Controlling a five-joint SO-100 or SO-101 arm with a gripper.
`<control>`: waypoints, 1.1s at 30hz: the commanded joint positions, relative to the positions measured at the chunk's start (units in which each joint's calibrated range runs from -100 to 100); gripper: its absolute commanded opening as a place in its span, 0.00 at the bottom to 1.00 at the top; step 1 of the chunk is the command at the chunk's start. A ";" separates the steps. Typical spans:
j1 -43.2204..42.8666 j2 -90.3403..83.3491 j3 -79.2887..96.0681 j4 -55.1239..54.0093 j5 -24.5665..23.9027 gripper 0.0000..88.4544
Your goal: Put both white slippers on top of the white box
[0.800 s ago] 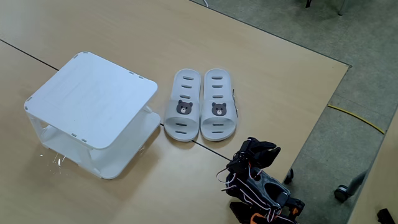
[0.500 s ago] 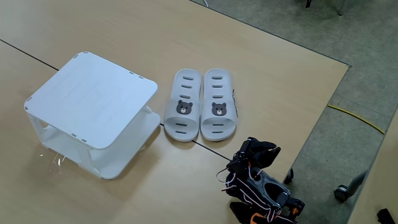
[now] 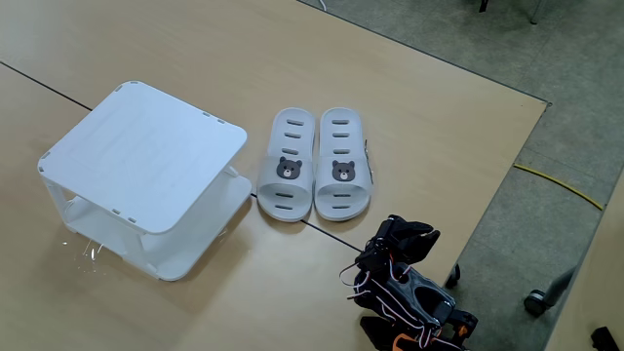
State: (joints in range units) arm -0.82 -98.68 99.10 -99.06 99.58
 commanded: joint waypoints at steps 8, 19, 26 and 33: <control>0.41 16.18 0.90 -0.25 0.42 0.01; 0.41 51.18 -0.09 -0.08 0.42 0.01; 0.50 78.36 -0.27 -0.08 0.42 0.01; 0.41 95.44 0.09 -0.08 0.42 0.01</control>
State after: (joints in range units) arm -0.67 -9.03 98.47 -98.63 99.58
